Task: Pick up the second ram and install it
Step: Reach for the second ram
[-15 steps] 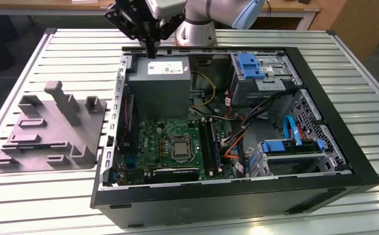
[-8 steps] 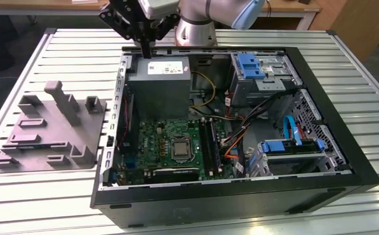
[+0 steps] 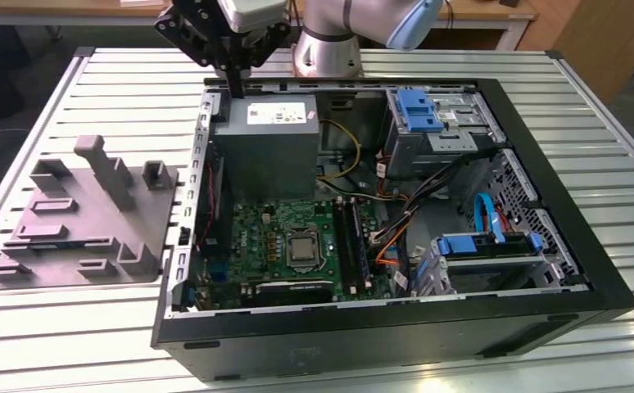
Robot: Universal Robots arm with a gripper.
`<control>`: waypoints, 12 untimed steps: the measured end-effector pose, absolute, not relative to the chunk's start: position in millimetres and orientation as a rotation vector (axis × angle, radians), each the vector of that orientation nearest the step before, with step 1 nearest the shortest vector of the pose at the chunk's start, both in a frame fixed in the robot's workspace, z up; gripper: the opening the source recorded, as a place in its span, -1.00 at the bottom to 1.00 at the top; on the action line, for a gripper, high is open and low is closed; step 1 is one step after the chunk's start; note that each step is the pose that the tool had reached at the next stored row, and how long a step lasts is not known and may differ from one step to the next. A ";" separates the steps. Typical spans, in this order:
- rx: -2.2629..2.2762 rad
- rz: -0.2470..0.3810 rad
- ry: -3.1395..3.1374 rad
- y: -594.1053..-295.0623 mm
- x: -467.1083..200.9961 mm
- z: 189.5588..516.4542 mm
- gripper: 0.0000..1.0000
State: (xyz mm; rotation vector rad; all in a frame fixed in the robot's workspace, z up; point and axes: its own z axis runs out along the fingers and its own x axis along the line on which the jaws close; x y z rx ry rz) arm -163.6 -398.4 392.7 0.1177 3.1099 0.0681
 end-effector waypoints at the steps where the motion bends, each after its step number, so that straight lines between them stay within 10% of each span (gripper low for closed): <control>1: 0.118 0.068 3.110 -398.4 -165.0 392.7 -0.80; 12: 0.118 0.068 3.107 -397.7 -184.1 392.3 -0.80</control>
